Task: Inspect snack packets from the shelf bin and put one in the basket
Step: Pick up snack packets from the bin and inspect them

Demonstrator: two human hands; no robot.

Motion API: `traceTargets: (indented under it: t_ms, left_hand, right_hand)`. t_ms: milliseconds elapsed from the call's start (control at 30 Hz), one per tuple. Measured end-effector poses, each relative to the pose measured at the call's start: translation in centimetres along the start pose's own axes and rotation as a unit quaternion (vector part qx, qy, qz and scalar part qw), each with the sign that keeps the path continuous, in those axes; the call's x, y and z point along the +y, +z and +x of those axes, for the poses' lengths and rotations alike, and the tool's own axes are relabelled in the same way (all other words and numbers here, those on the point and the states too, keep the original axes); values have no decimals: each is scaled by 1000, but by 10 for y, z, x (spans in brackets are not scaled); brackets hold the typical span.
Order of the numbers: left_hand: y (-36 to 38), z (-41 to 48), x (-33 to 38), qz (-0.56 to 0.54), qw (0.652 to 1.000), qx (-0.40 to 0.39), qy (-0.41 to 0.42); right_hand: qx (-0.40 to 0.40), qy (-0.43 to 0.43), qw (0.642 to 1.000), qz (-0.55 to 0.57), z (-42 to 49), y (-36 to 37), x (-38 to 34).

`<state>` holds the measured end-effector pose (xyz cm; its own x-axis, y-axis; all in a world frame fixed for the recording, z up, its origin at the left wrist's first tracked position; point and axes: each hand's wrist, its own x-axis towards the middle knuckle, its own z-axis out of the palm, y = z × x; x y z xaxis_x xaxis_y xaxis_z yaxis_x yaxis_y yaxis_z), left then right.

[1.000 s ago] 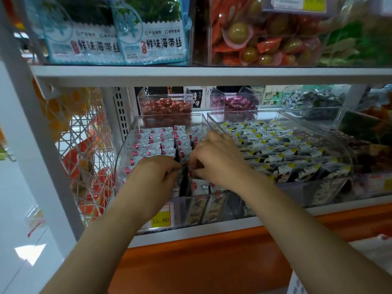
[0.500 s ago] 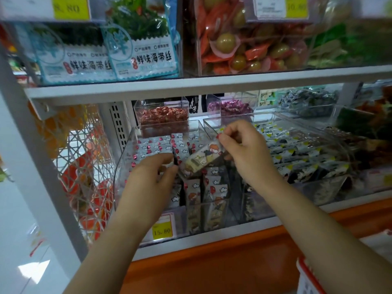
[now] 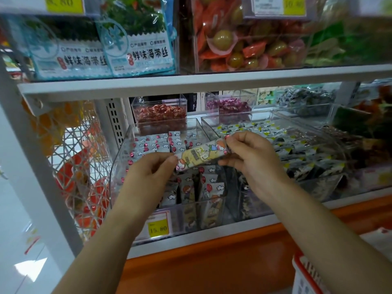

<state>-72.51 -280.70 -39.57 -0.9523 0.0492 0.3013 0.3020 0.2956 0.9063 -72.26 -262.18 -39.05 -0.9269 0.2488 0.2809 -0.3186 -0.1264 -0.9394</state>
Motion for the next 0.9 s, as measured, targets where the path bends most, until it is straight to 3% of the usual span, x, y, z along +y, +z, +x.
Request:
traceTargets:
  t_ms: [167,333,500,633,900]
  left_hand:
    - [-2,2,-1,-156,984,6,-81]
    - [-4,2,3,-340,930,9,-141]
    - [-2,0,6,-357,925,3,-129]
    - [0,-3,7,-367,922,-5,-123]
    - [0,-3,7,-282,953,-66,-89]
  right_hand:
    - [-49,27,995,79,-4,-4,-2]
    - [-60,46,996,48,-8,-4,-4]
    - [-43,74,990,113,-9,-1,-5]
    - [-40,65,993,93,-9,-6,-4]
    - [-58,11,997,43,-8,-13,-1]
